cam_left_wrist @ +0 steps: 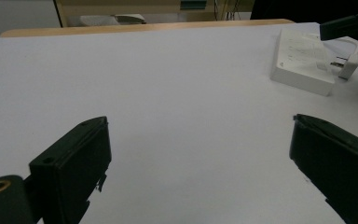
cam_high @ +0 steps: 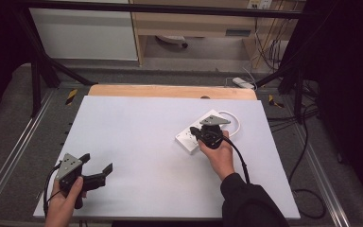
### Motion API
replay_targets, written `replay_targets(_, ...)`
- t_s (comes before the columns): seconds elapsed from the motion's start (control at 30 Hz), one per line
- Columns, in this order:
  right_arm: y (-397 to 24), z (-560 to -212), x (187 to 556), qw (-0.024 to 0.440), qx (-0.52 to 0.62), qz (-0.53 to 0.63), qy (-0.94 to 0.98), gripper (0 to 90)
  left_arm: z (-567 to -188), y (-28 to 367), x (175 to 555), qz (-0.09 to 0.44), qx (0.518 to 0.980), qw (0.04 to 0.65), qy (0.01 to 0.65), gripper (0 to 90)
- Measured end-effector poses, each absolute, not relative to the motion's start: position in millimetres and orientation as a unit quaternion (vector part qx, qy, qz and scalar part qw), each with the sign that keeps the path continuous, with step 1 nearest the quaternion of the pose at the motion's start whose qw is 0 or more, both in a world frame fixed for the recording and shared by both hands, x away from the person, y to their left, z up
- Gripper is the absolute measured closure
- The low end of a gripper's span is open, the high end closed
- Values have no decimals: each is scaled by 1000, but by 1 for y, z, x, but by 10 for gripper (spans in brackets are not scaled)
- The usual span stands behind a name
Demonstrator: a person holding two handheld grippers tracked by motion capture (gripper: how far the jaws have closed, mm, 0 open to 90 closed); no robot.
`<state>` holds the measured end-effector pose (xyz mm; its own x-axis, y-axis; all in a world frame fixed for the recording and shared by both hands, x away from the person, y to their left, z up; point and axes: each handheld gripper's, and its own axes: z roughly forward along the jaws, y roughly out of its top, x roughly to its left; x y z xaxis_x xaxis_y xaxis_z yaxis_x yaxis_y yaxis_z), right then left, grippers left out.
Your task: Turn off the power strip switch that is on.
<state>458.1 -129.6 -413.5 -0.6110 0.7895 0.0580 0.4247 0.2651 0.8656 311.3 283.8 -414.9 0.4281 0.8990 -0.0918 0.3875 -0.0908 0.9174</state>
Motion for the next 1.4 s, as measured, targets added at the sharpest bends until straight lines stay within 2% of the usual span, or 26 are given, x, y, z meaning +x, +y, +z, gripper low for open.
replay_targets(1.4, -138, -442, 447, 198, 398, 429, 787, 900, -414, 285, 311, 262, 688, 490, 466, 53)
